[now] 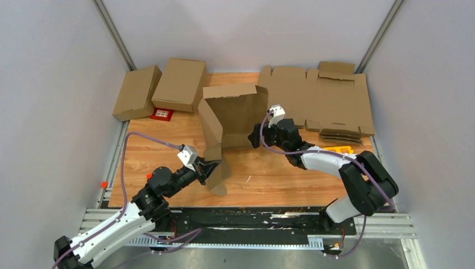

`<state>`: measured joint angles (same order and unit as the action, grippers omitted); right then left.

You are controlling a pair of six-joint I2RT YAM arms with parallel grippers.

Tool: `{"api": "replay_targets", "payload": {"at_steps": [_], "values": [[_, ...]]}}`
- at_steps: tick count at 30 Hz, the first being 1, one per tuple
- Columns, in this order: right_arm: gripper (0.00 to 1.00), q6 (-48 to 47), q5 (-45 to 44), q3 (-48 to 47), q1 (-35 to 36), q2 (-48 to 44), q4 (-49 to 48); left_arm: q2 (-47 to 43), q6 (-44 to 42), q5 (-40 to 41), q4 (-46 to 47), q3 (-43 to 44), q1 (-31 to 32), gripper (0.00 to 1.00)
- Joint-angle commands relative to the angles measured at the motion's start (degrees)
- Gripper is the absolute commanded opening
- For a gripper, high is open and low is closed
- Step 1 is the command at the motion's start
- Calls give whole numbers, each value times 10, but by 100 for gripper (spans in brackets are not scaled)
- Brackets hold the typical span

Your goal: Fold the paper box

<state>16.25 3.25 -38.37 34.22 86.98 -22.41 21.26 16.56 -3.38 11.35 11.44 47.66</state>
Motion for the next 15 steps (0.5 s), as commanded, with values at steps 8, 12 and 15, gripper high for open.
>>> {"api": "replay_targets", "payload": {"at_steps": [8, 12, 15], "values": [[100, -70, 3, 6, -41, -58, -7, -3, -4, 9, -54, 7, 2, 0], [100, -103, 52, -26, -57, -8, -41, -4, -6, 10, -54, 5, 2, 0], [99, -103, 86, -54, -62, 49, -48, -4, -6, 11, -56, 6, 2, 0]]}}
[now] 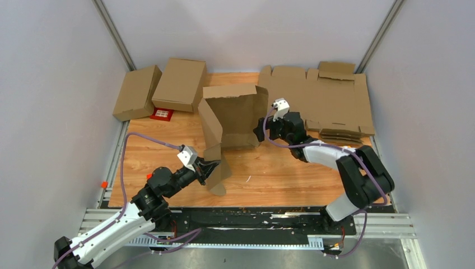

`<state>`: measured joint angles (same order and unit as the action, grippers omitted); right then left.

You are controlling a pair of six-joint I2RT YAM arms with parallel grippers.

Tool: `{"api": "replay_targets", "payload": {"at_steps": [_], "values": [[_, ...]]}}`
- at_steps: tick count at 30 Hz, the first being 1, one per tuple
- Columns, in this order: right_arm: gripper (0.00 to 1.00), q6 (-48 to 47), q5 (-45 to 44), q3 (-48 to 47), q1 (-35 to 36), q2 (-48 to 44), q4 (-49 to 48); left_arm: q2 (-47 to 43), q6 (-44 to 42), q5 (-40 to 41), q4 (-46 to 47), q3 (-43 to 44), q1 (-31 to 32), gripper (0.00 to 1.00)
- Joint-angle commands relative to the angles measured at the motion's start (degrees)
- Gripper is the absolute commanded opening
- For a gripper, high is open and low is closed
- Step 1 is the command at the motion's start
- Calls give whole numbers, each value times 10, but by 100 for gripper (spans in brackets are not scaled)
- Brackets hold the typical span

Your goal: Fold the paper box

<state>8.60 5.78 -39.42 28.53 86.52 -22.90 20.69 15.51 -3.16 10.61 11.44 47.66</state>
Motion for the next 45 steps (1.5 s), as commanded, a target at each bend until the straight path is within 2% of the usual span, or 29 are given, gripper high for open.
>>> {"api": "replay_targets", "payload": {"at_steps": [1, 4, 8, 10, 15, 17, 18, 19, 22, 26, 31, 38, 45], "values": [[98, -23, 72, -48, -6, 67, -50, 0, 4, 9, -50, 6, 2, 0], [89, -16, 106, -55, -6, 93, -65, -2, 5, 4, -52, 7, 2, 0], [70, -3, 134, -37, -3, 87, -88, -6, 3, 1, -57, 7, 2, 0], [68, 6, 133, -28, 6, 78, -87, -7, 3, -1, -56, 6, 2, 0], [76, -39, 38, -29, 60, 76, -25, -6, 2, -11, -54, 5, 2, 0], [86, -50, 19, -28, 71, 87, -21, -7, 2, -12, -58, 6, 2, 0], [96, -51, 23, -25, 72, 94, -28, -7, 2, -15, -60, 7, 2, 0], [100, -53, 27, -19, 72, 99, -37, -8, 2, -17, -63, 8, 2, 0], [100, -69, 37, -9, 76, 108, -58, -14, 8, -22, -70, 11, 2, 0], [100, -116, 32, -26, 92, 122, -36, -27, 24, -13, -89, 14, 2, 0], [100, -152, 36, -23, 97, 118, -22, -48, 62, 30, -141, 24, 2, 0], [100, -186, -14, -51, 112, 131, 37, -64, 91, 92, -199, 32, 2, 0], [100, -212, -18, -91, 119, 158, 54, -70, 96, 89, -217, 39, 2, 0]]}}
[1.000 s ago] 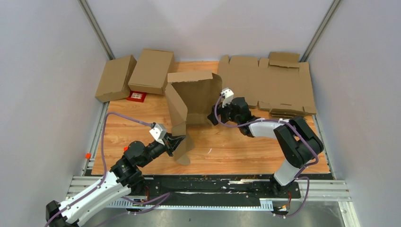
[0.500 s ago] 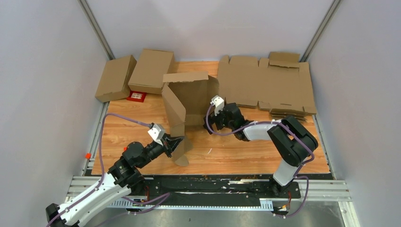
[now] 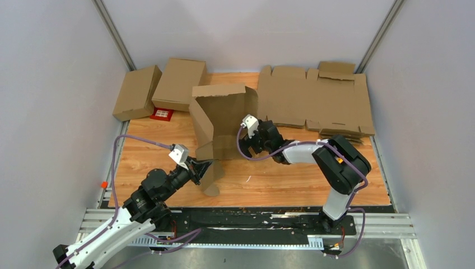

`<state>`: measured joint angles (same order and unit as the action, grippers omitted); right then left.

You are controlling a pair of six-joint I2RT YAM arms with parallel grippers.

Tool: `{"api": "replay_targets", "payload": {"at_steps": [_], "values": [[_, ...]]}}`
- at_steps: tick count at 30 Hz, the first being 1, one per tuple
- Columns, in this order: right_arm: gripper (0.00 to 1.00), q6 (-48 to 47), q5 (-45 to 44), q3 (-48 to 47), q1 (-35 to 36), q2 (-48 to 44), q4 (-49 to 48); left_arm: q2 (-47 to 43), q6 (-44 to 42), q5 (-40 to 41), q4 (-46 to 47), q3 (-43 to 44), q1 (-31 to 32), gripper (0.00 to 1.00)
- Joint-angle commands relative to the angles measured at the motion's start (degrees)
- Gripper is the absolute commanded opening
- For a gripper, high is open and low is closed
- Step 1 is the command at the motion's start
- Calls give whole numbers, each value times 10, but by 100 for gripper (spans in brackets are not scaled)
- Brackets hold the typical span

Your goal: Fold the paper box

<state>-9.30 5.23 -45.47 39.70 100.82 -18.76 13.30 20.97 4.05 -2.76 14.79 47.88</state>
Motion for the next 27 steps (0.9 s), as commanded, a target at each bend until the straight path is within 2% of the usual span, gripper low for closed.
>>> {"api": "replay_targets", "payload": {"at_steps": [1, 9, 12, 13, 15, 20, 27], "values": [[100, -37, -17, -35, 9, 19, 16, 4, 42, 15, -83, 6, -1, 0], [98, -26, -16, -44, 12, 39, 12, 5, 38, 9, -77, 4, -1, 0], [82, -16, -2, -52, 13, 46, 22, 8, 35, 9, -73, 3, -1, 0], [73, -11, -1, -51, 13, 45, 18, 10, 33, 9, -73, 4, -1, 0], [68, 2, -1, -41, 14, 39, 8, 13, 32, 8, -73, 5, -1, 0], [65, 29, 9, -8, 27, 8, -28, 22, 33, 4, -65, 3, -1, 0], [67, 45, 16, -22, 39, -5, -30, 33, 35, -15, -49, 1, -1, 0]]}}
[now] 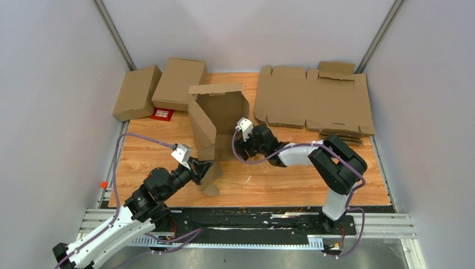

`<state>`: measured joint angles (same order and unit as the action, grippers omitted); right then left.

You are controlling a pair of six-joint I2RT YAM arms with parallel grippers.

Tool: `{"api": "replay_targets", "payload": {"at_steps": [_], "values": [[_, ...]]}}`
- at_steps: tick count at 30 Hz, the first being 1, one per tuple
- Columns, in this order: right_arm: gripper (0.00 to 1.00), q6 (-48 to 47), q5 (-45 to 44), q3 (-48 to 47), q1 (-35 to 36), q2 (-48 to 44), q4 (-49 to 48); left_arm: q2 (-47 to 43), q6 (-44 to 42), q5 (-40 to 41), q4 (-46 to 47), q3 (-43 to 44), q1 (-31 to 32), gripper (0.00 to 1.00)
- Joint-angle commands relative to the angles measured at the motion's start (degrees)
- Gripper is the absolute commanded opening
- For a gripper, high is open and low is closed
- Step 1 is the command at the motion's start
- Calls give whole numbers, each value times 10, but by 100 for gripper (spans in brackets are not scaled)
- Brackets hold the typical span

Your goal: Fold the paper box

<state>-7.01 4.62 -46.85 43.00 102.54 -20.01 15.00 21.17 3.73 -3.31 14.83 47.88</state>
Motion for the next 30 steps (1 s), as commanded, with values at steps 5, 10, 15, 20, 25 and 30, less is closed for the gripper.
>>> {"api": "replay_targets", "payload": {"at_steps": [5, 10, 15, 20, 25, 30], "values": [[72, 33, 47, -34, 4, -17, -20, 19, 35, -25, -35, 1, -1, 0], [80, 48, 71, -46, 4, -7, -24, 32, 35, -34, -34, 5, -1, 0], [100, 41, 101, -27, 3, -13, -42, 35, 36, -47, -33, 6, -1, 0], [100, 43, 174, -22, -12, -9, -58, 33, 36, -52, -32, 6, -1, 0], [100, 24, 221, -13, -16, -4, -70, 36, 33, -66, -33, 11, -1, 0], [100, -17, 234, -20, -15, 1, -35, 32, 31, -65, -42, 14, -1, 0]]}}
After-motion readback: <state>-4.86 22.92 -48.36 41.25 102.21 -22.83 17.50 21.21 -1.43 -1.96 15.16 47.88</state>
